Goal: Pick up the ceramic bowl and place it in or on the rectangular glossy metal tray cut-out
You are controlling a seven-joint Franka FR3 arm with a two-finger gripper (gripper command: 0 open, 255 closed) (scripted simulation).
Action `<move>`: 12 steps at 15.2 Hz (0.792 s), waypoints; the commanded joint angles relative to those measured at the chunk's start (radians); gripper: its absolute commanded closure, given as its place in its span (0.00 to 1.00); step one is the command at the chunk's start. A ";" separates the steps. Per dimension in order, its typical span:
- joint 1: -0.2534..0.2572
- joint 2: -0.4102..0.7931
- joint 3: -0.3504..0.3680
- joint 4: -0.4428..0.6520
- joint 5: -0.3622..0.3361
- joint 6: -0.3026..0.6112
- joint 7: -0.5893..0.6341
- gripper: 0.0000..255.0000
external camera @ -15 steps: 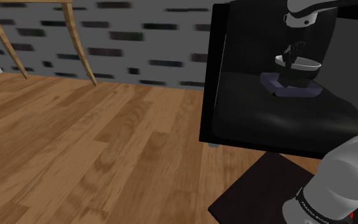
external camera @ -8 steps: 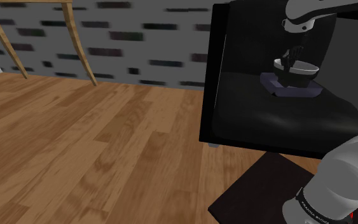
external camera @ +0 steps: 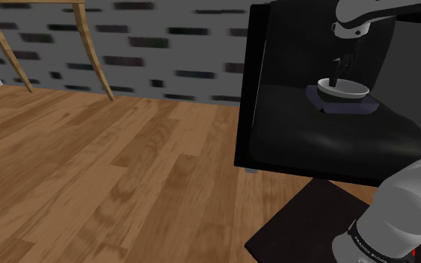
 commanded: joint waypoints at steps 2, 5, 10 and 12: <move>0.003 0.002 0.008 0.033 0.005 -0.033 -0.002 0.00; 0.011 0.014 0.028 0.133 0.019 -0.123 -0.008 0.00; 0.011 0.014 0.028 0.133 0.019 -0.123 -0.008 0.00; 0.011 0.014 0.028 0.133 0.019 -0.123 -0.008 0.00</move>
